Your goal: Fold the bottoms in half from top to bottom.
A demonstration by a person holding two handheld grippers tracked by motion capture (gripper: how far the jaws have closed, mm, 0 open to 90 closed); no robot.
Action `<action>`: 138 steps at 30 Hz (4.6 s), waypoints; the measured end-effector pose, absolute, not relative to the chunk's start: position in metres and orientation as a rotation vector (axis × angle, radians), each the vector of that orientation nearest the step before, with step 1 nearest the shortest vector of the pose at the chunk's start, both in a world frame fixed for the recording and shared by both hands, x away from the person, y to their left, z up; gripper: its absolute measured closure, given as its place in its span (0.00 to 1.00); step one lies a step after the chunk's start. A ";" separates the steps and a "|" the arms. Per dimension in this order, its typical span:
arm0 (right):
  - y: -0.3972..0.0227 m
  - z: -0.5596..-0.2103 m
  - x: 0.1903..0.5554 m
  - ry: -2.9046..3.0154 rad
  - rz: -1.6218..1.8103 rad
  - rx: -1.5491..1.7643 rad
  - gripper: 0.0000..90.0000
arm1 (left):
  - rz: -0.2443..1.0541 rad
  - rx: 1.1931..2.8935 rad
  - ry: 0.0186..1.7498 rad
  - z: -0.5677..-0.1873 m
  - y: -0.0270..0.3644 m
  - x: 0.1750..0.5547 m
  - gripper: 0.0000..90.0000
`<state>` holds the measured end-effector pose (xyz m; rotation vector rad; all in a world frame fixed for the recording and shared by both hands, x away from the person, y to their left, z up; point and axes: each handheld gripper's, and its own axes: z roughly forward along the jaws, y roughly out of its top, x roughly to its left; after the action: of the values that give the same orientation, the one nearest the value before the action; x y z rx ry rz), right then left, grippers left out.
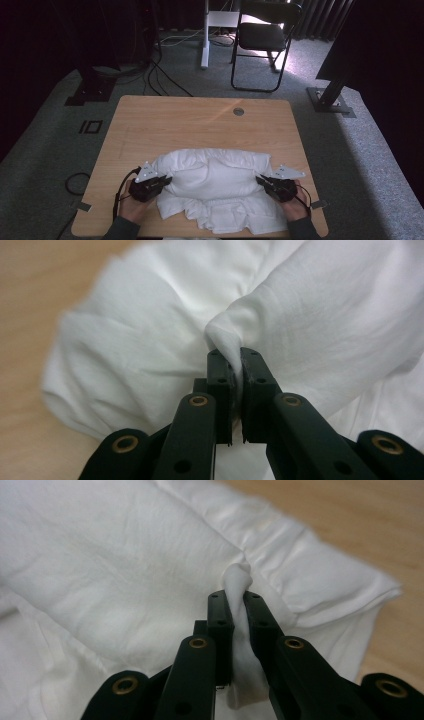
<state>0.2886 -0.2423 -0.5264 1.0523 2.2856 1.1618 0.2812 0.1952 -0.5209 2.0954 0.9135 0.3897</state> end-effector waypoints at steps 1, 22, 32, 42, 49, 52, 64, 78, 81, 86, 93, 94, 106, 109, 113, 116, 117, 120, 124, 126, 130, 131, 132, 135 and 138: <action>-0.239 -0.532 0.288 2.307 1.129 1.044 0.93 | 0.394 2.119 0.913 -0.525 0.192 0.281 0.95; -0.200 -0.550 0.348 2.342 1.019 1.120 0.93 | 0.539 2.164 1.061 -0.544 0.182 0.351 0.96; -0.188 -0.550 0.384 2.302 1.007 1.160 0.93 | 0.634 2.162 1.158 -0.541 0.176 0.393 0.96; -0.181 -0.550 0.415 2.251 1.033 1.254 0.93 | 0.679 2.136 1.269 -0.538 0.167 0.423 0.96; -0.190 -0.532 0.412 2.234 1.098 1.211 0.93 | 0.648 1.937 1.195 -0.501 0.175 0.411 0.96; -0.200 -0.508 0.408 2.146 1.161 1.178 0.93 | 0.652 1.846 1.144 -0.474 0.179 0.405 0.96; -0.244 -0.436 0.392 1.799 1.480 1.159 0.94 | 0.617 1.603 0.985 -0.402 0.202 0.374 0.97; -0.247 -0.489 0.331 2.071 1.326 1.086 0.92 | 0.429 1.752 1.001 -0.471 0.216 0.320 0.89; -0.245 -0.500 0.327 2.162 1.273 1.093 0.65 | 0.426 1.770 0.992 -0.473 0.219 0.317 0.68; -0.237 -0.474 0.334 2.046 1.331 1.107 0.51 | 0.466 1.773 0.968 -0.450 0.206 0.328 0.66; -0.188 -0.461 0.357 2.085 1.266 1.086 0.53 | 0.453 1.860 0.957 -0.446 0.162 0.361 0.66; -0.181 -0.462 0.360 2.089 1.251 1.081 0.54 | 0.449 1.881 0.960 -0.450 0.157 0.365 0.67; -0.166 -0.522 0.365 2.205 1.024 1.177 0.62 | 0.322 2.034 1.040 -0.525 0.146 0.359 0.73; -0.179 -0.533 0.354 2.194 0.983 1.207 0.63 | 0.345 2.052 1.047 -0.531 0.152 0.351 0.74; -0.192 -0.540 0.346 2.208 0.961 1.223 0.63 | 0.358 2.042 1.077 -0.537 0.166 0.342 0.73; -0.195 -0.546 0.344 2.220 0.928 1.219 0.63 | 0.368 2.017 1.103 -0.539 0.178 0.338 0.71; -0.196 -0.548 0.344 2.225 0.930 1.227 0.63 | 0.369 2.008 1.114 -0.540 0.181 0.337 0.70; -0.194 -0.551 0.346 2.224 0.924 1.228 0.63 | 0.395 1.994 1.133 -0.540 0.189 0.336 0.65; -0.192 -0.552 0.345 2.217 0.914 1.221 0.63 | 0.433 1.969 1.157 -0.539 0.197 0.334 0.58; -0.193 -0.553 0.346 2.217 0.932 1.234 0.63 | 0.426 1.955 1.171 -0.540 0.201 0.334 0.54; -0.194 -0.554 0.346 2.213 0.945 1.242 0.63 | 0.427 1.944 1.210 -0.544 0.201 0.337 0.45; -0.194 -0.554 0.346 2.213 0.947 1.241 0.63 | 0.427 1.943 1.214 -0.544 0.202 0.337 0.42; -0.194 -0.555 0.346 2.213 0.948 1.242 0.63 | 0.425 1.938 1.218 -0.544 0.202 0.337 0.41; -0.194 -0.555 0.346 2.212 0.953 1.242 0.63 | 0.417 1.928 1.236 -0.545 0.204 0.337 0.38; -0.194 -0.555 0.346 2.210 0.954 1.240 0.63 | 0.393 1.925 1.279 -0.550 0.206 0.340 0.31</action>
<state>0.3459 -0.1941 -0.5551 1.2398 2.2095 0.9536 0.3397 0.2058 -0.5496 1.9245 1.2786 0.3928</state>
